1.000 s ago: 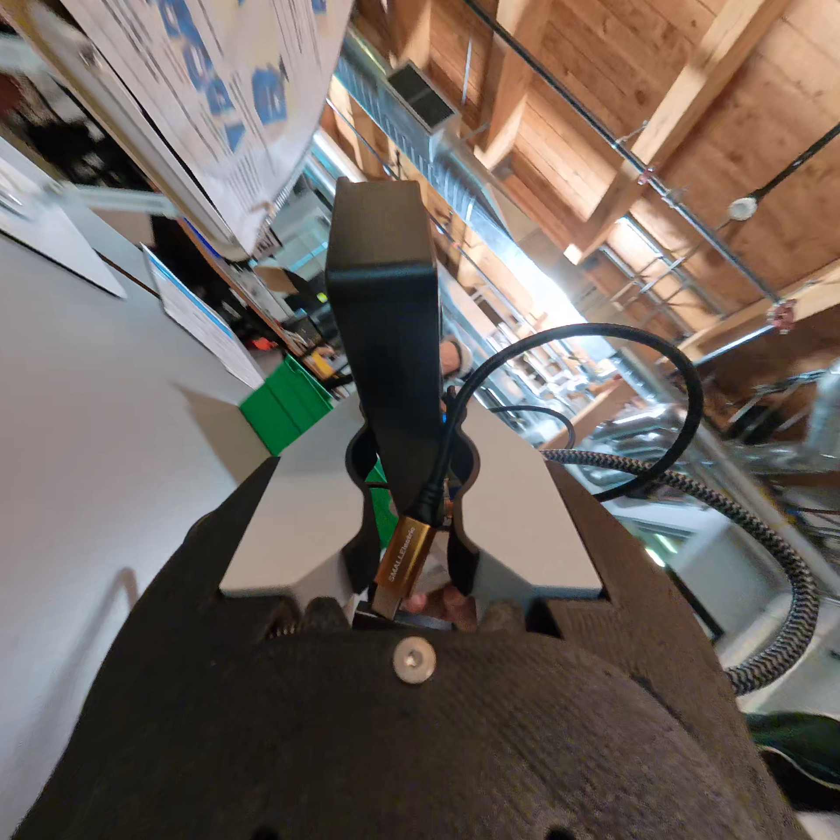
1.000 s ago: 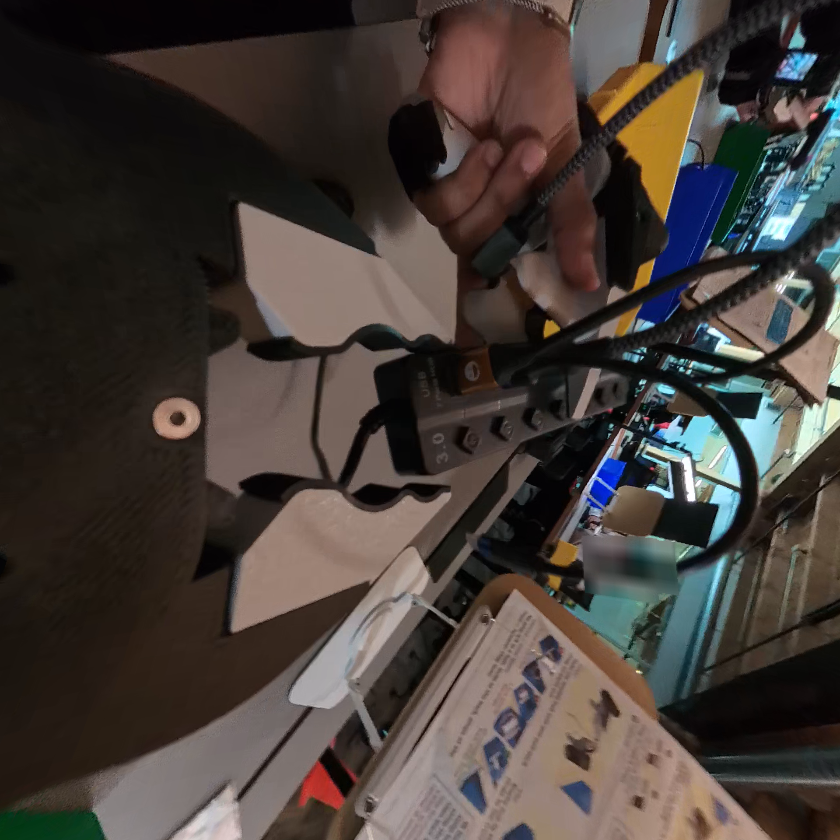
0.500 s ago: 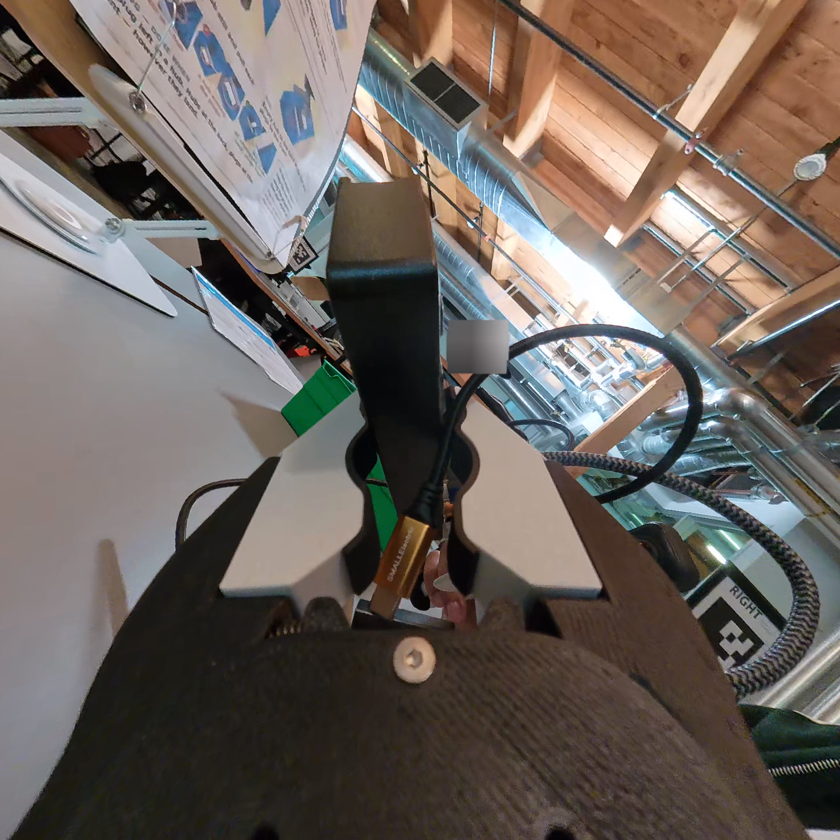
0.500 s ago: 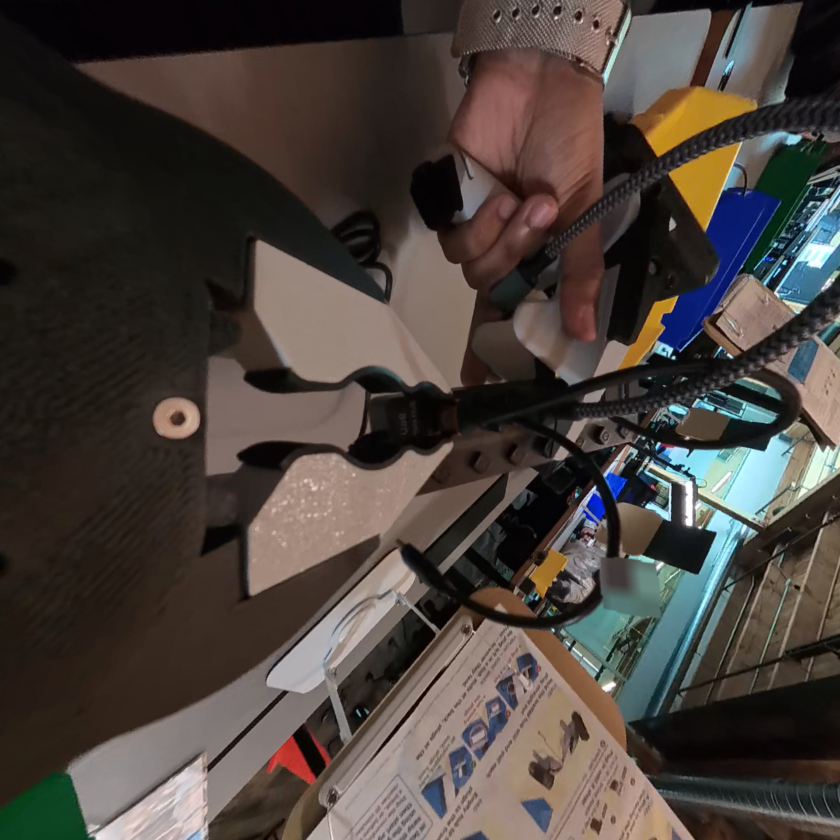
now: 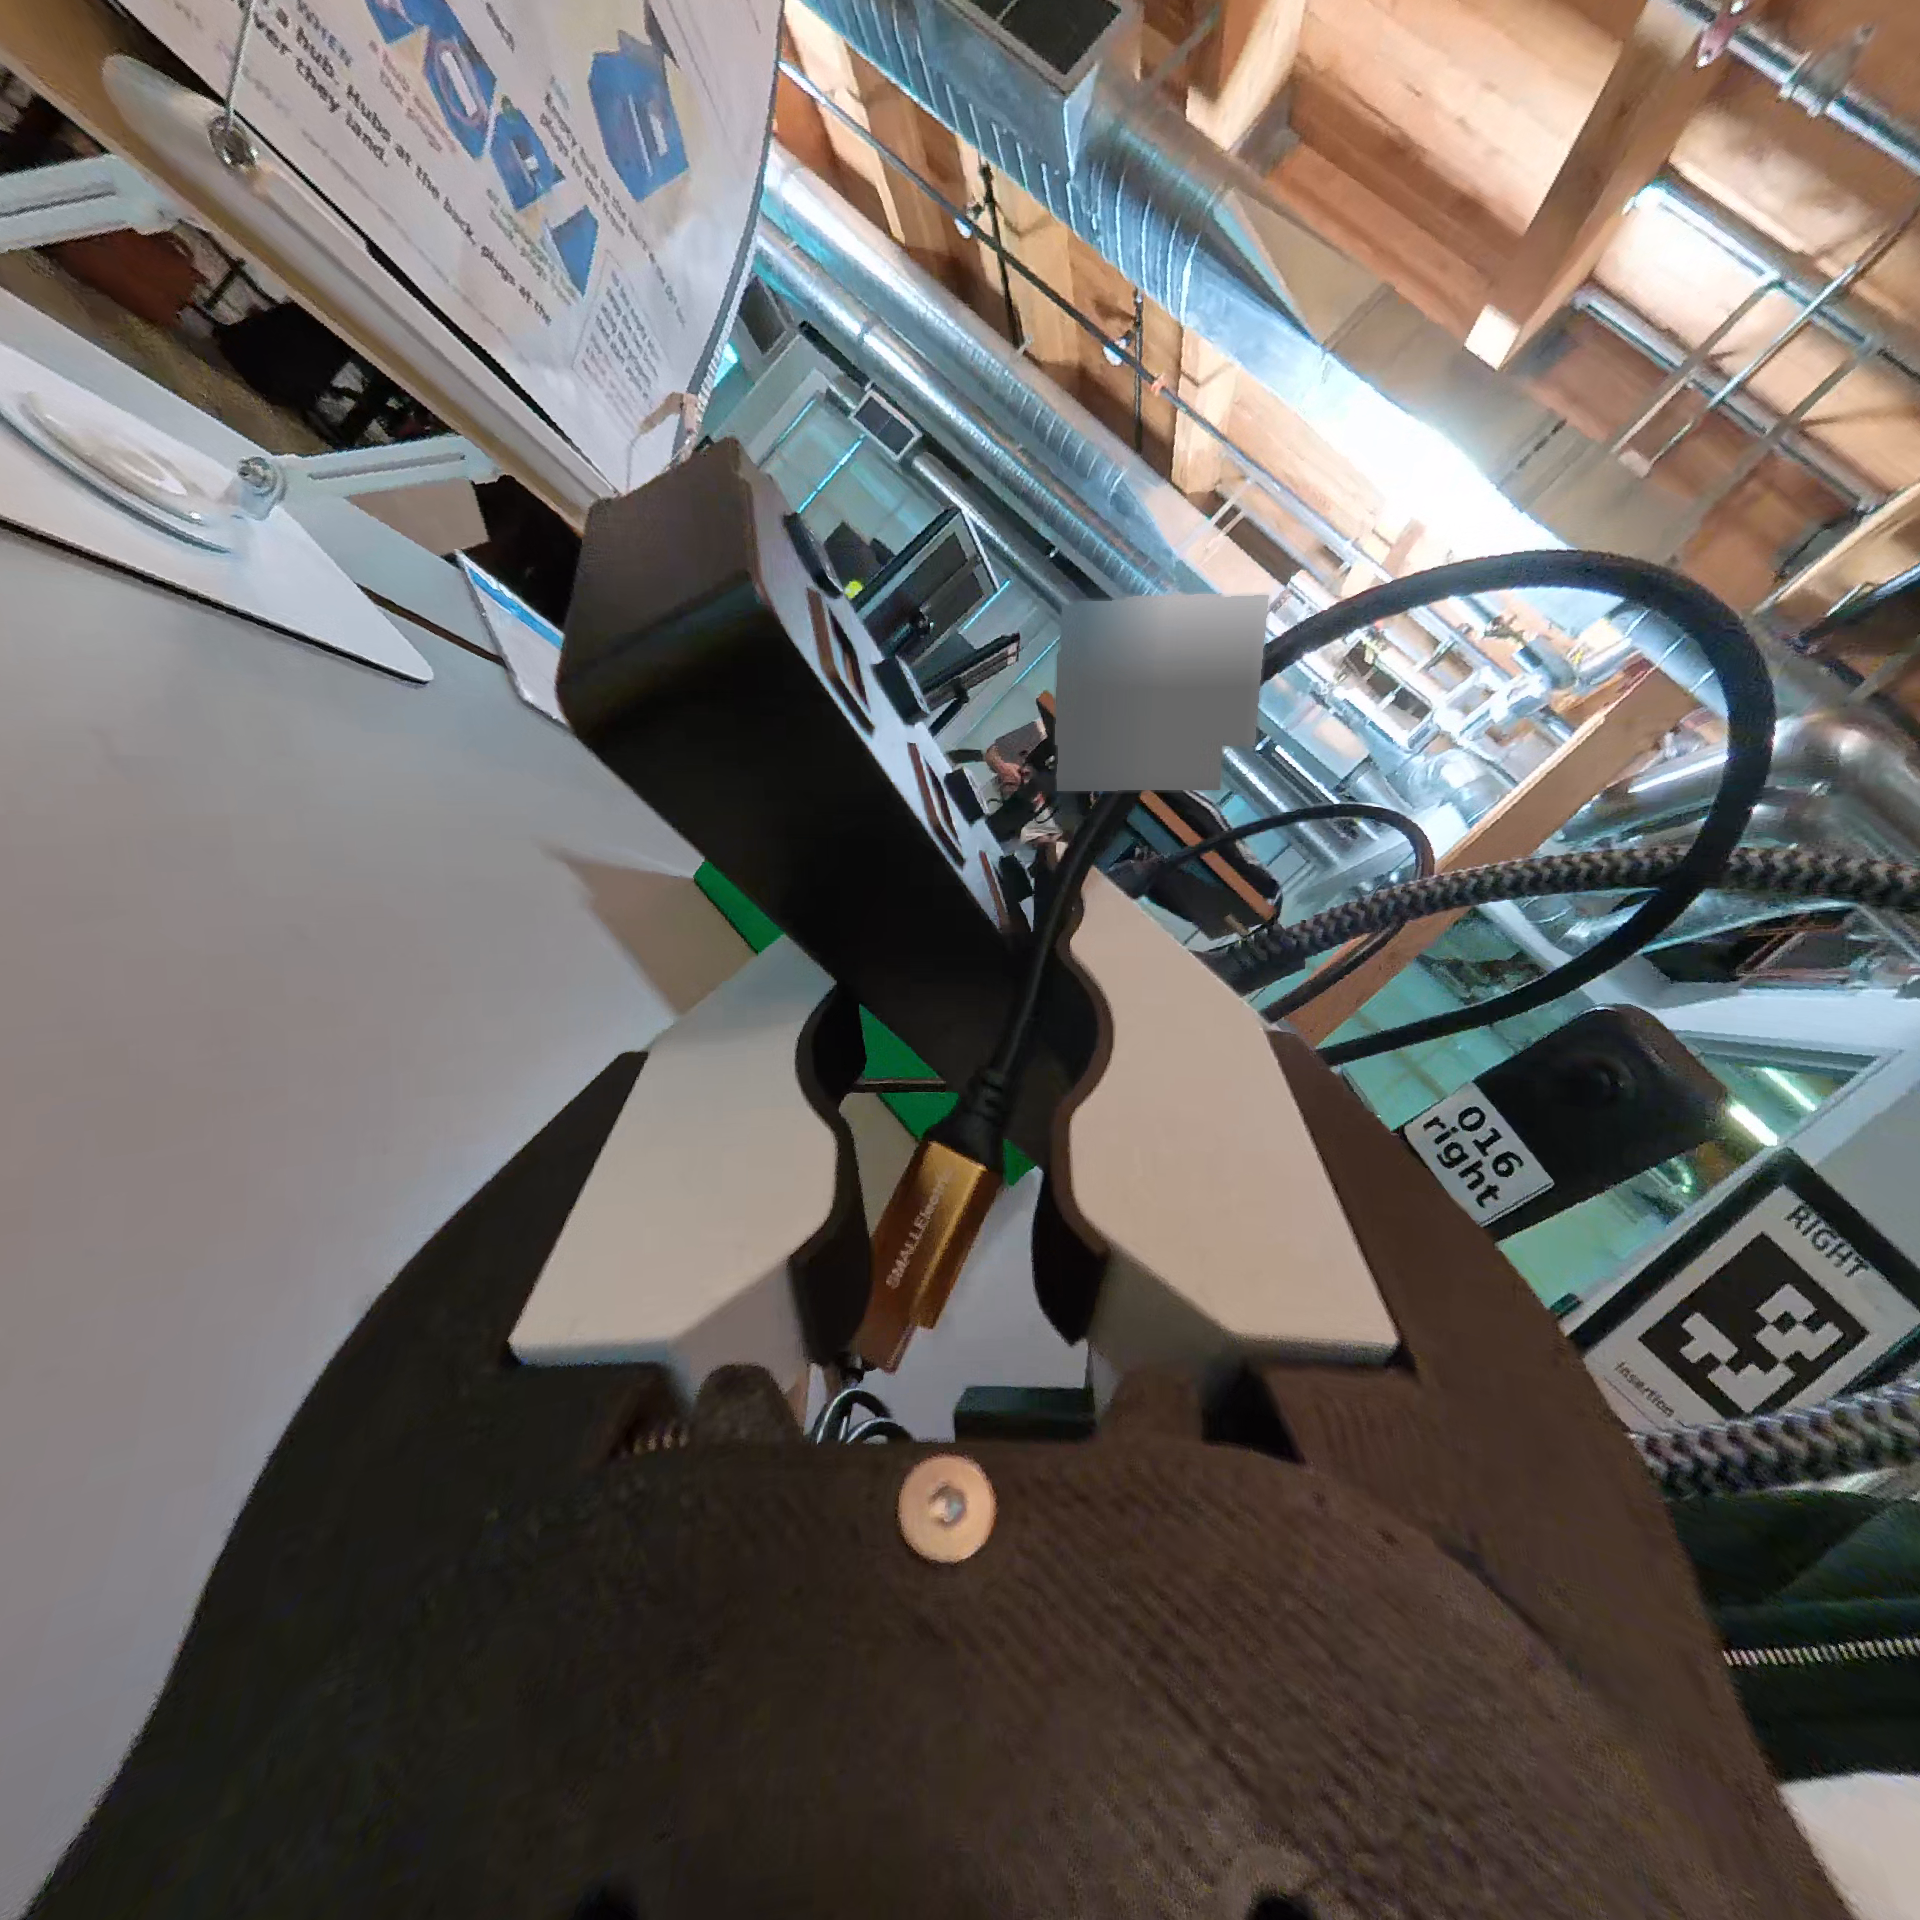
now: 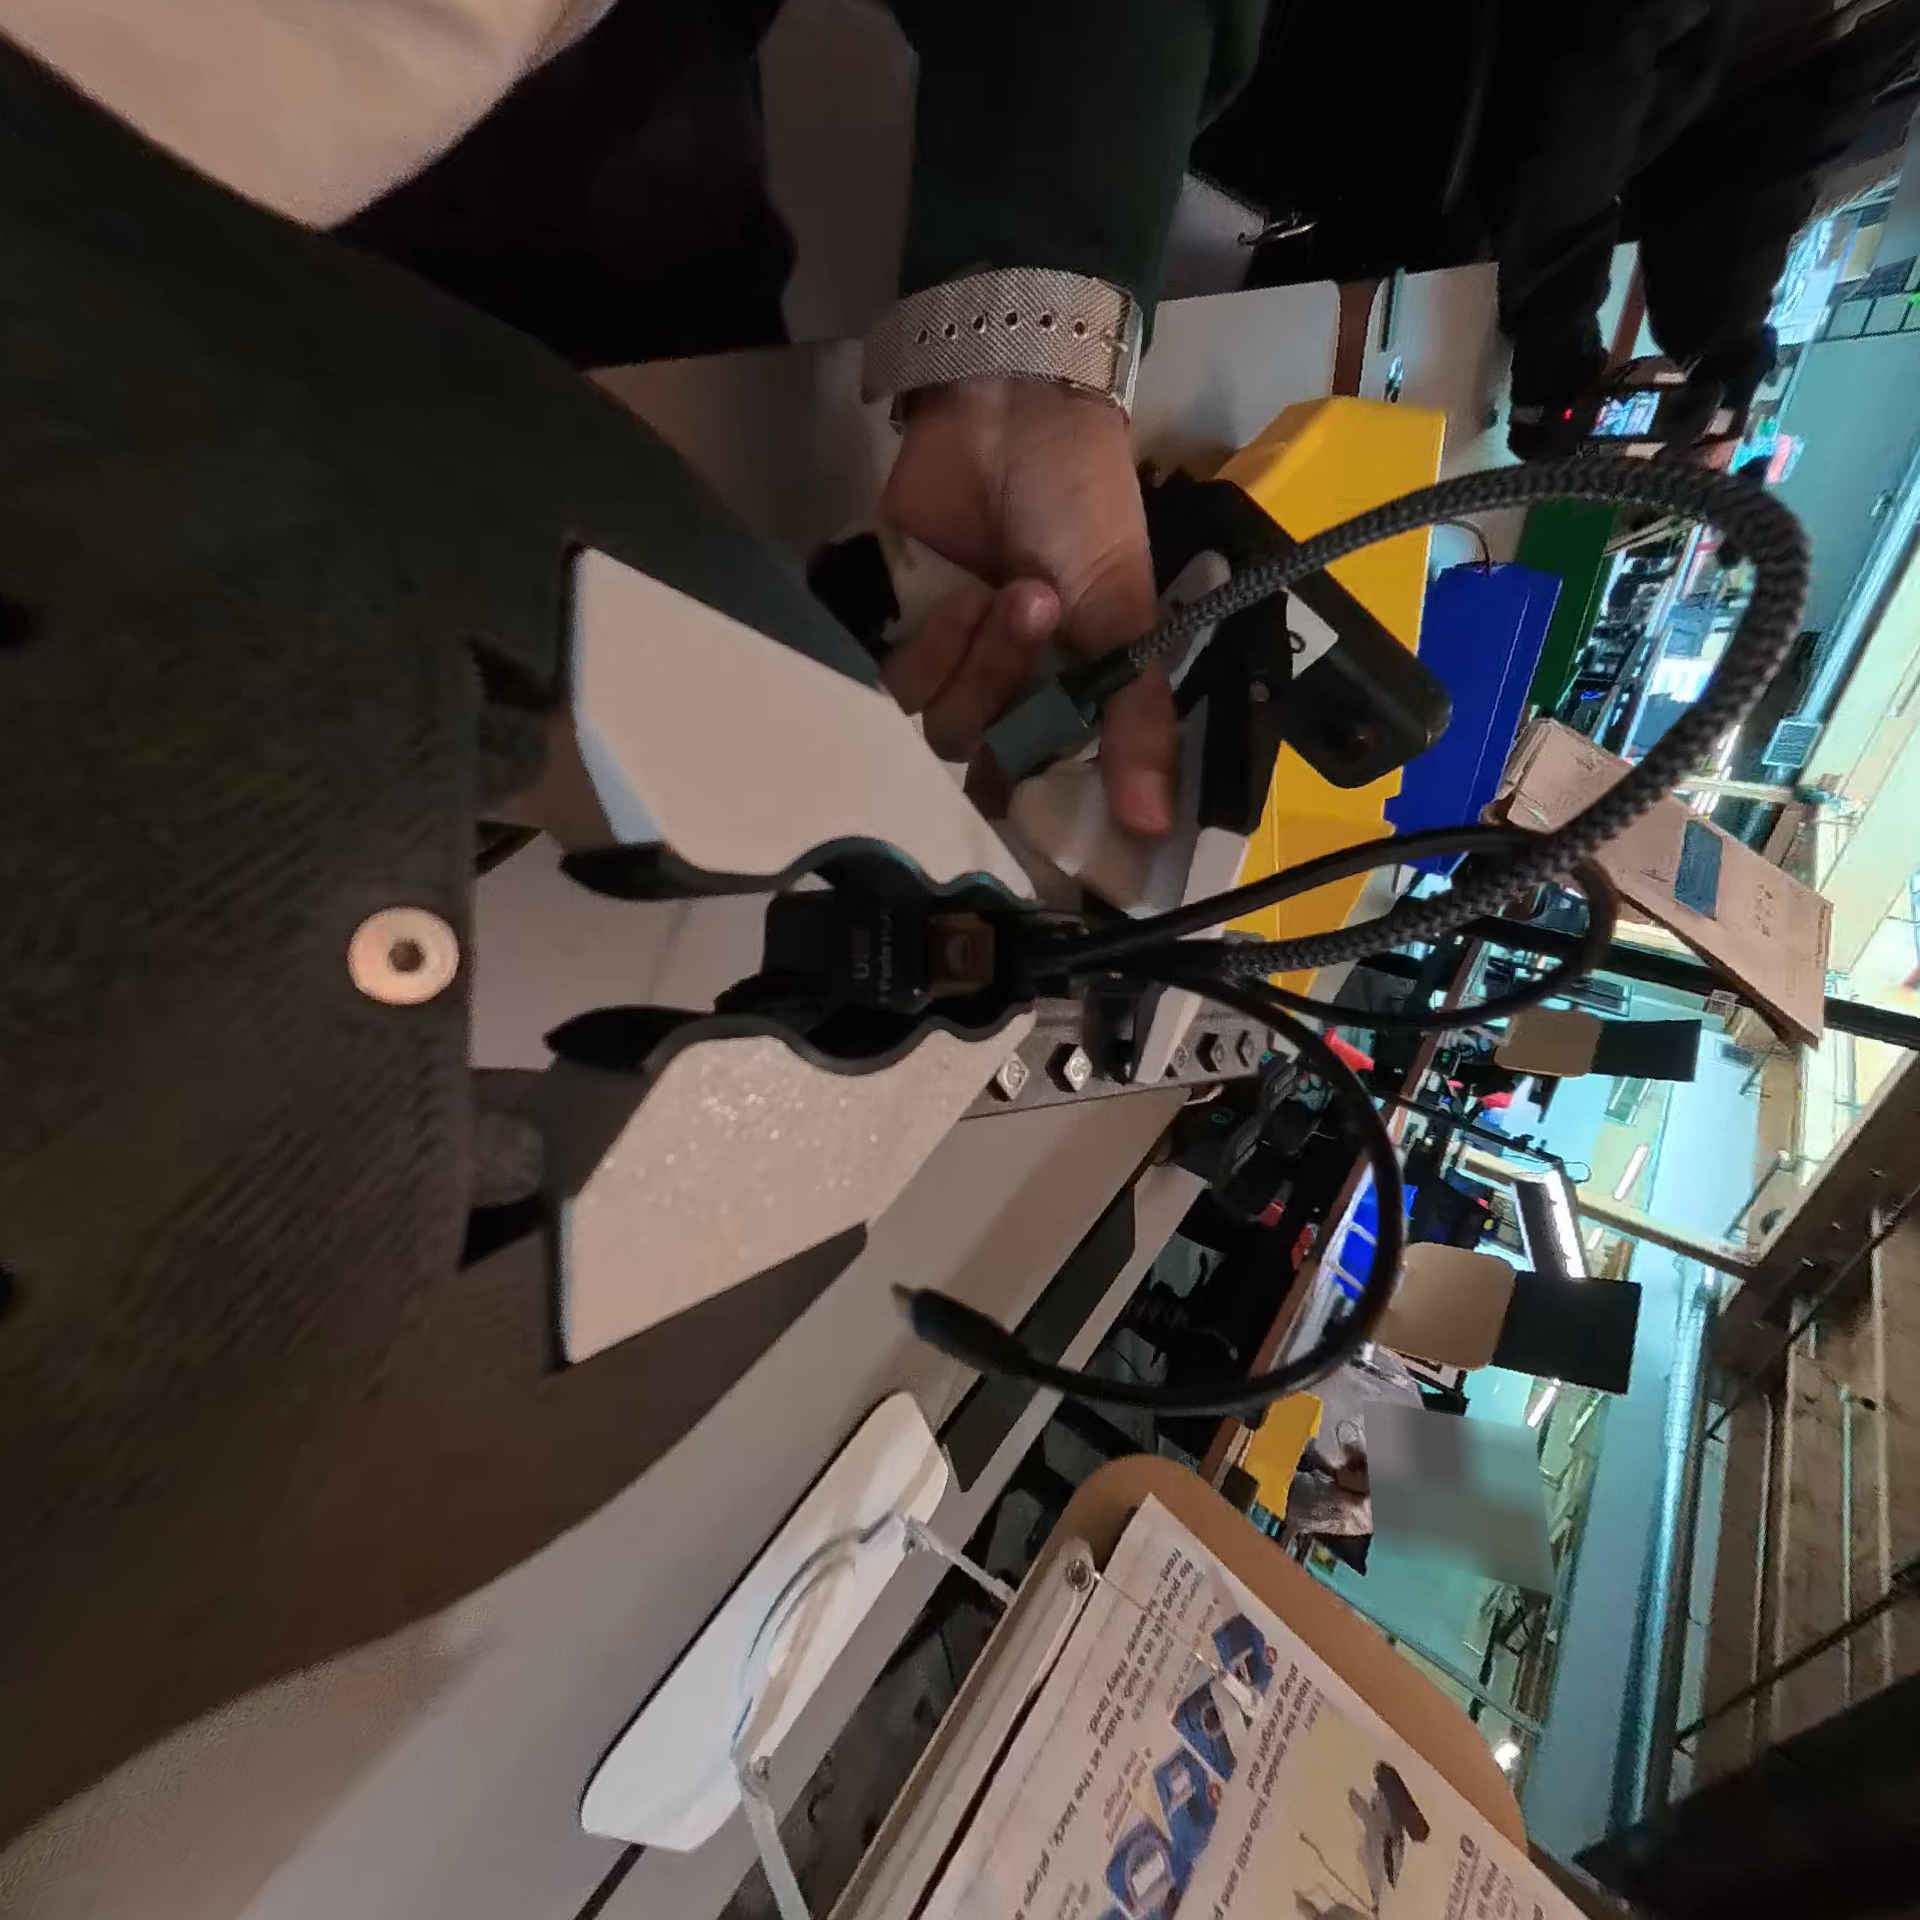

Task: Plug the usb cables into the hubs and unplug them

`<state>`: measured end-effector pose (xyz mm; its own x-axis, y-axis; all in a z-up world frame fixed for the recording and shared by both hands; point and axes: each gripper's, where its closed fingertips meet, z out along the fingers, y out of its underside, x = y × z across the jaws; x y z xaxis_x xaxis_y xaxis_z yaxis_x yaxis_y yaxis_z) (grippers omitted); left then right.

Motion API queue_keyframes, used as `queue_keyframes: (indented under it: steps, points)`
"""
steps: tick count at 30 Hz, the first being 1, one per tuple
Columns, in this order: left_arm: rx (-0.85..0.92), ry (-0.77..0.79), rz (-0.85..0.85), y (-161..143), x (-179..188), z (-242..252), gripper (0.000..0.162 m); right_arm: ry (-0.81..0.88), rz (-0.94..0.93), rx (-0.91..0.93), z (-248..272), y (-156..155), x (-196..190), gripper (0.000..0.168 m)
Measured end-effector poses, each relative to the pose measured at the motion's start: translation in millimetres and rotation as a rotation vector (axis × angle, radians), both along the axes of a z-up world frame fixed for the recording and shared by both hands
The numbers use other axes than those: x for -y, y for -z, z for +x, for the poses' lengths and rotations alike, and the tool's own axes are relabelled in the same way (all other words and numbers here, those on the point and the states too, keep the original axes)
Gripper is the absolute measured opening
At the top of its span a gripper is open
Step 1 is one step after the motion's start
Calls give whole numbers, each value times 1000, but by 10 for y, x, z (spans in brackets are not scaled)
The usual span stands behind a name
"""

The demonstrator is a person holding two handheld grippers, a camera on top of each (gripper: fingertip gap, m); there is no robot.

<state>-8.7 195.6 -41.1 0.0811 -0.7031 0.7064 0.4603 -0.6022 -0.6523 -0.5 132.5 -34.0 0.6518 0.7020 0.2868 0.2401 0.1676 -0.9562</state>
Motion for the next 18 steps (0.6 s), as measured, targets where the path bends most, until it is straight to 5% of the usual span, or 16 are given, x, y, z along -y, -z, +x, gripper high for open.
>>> queue_keyframes:
  steps: [18]
  points:
    - [-14, 25, -57, 39, 2, 41, 34, -54, -88, -146, 27, -61, 30, 12]
